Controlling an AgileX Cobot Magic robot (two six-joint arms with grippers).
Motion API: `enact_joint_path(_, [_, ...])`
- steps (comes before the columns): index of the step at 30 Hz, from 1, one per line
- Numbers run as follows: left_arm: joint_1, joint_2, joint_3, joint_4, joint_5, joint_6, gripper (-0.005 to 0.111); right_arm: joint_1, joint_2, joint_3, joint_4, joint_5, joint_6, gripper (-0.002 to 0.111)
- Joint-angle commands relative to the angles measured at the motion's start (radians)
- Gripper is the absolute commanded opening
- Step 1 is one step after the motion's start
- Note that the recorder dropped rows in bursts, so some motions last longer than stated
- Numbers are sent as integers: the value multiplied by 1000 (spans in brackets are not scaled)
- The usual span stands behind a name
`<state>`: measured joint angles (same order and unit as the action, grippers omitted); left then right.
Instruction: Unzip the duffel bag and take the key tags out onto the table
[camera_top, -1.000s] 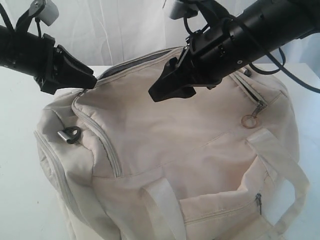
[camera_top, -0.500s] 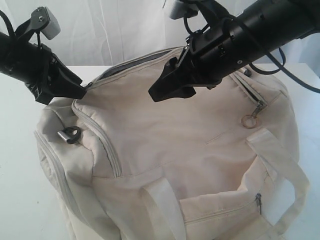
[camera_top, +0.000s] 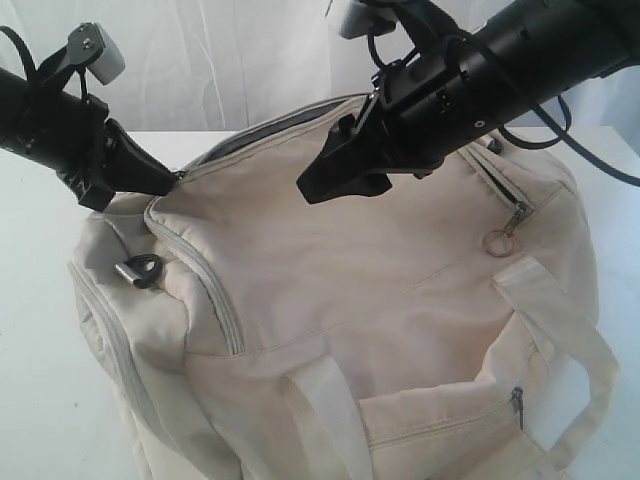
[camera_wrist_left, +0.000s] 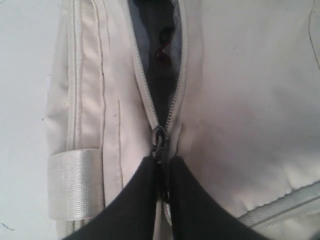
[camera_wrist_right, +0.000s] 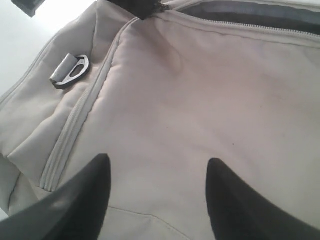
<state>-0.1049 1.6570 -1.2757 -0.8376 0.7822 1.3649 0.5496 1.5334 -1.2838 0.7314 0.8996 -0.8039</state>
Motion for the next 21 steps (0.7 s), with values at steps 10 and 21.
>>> enact_joint_path(10, [-1,-16,-4,-20,21,-8,9,2,-5,0,0,-1,5,54])
enact_joint_path(21, [-1,-133,-4,41,12,-8,0,2,-5,0,0,-14,5,54])
